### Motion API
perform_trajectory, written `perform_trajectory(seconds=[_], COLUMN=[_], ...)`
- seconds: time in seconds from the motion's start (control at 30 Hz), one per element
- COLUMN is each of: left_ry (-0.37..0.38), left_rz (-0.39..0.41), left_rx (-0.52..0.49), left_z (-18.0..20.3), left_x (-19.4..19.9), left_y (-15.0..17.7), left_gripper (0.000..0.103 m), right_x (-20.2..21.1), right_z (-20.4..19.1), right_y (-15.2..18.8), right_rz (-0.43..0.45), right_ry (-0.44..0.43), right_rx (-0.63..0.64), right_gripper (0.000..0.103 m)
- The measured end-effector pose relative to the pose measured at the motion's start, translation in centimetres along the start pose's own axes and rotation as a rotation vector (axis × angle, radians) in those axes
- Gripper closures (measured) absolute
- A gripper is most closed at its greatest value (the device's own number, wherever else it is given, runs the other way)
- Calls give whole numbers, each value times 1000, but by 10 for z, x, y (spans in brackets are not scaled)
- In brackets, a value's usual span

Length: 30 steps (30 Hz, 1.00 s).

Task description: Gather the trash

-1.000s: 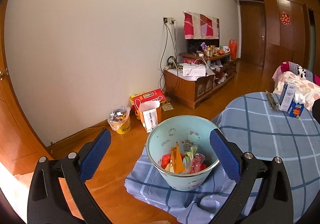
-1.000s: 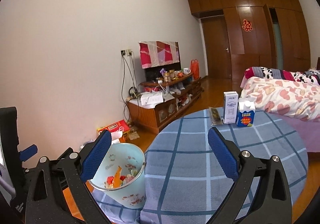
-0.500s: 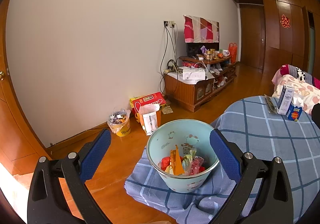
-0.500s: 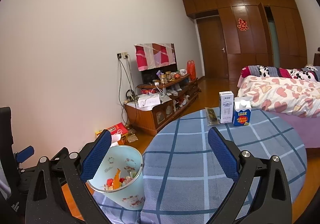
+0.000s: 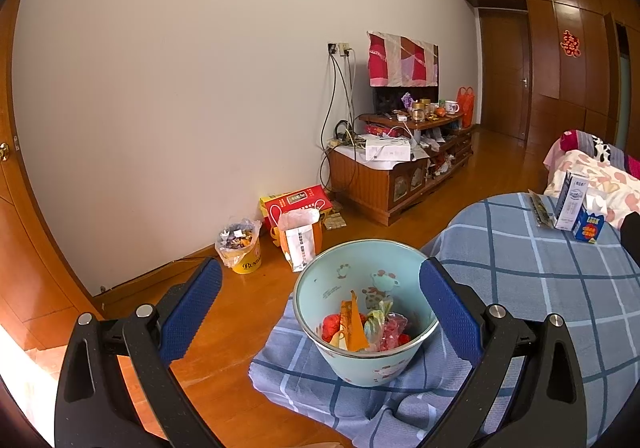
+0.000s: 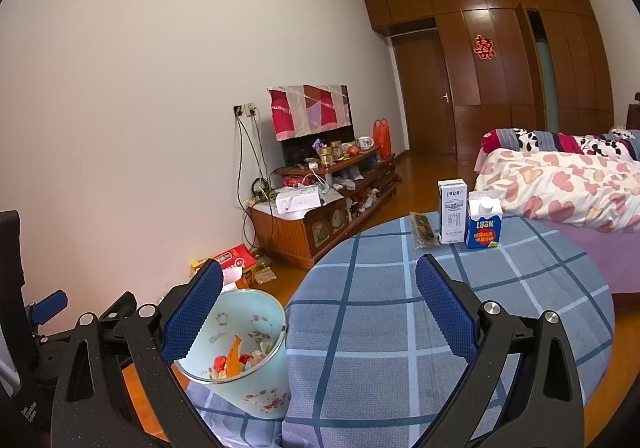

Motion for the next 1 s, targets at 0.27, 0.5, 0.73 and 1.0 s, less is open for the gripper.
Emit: perform_trajectory(seconds=[0.27,0.5,0.73,1.0], left_ry=[-1,-3,-6,-6], left_rz=[1,0,10,12], left_rx=[2,6,1,3], left_z=[0,0,3,4], left_x=[0,1,3,4], left_y=[0,-1,-2,-3], left_gripper=[6,6,6,6], right_x=[0,-1,-1,-1], right_z=[-1,0,0,0], right_y=[3,3,5,6], right_rz=[-4,-2,-7,-6], right_ry=[1,1,3,4], right_rx=[0,-3,-8,-10], right_gripper=[8,8,8,8])
Point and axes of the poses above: each gripper's, at about its wrist camera, not at the fingertips, and x roughly against the way its jaws point, z to its right, y to its underside, the point moved 2 cm from there along -x, roughly the way its jaws point, and after that the axes turned 13 degrees about z, right-handed, at the moved point
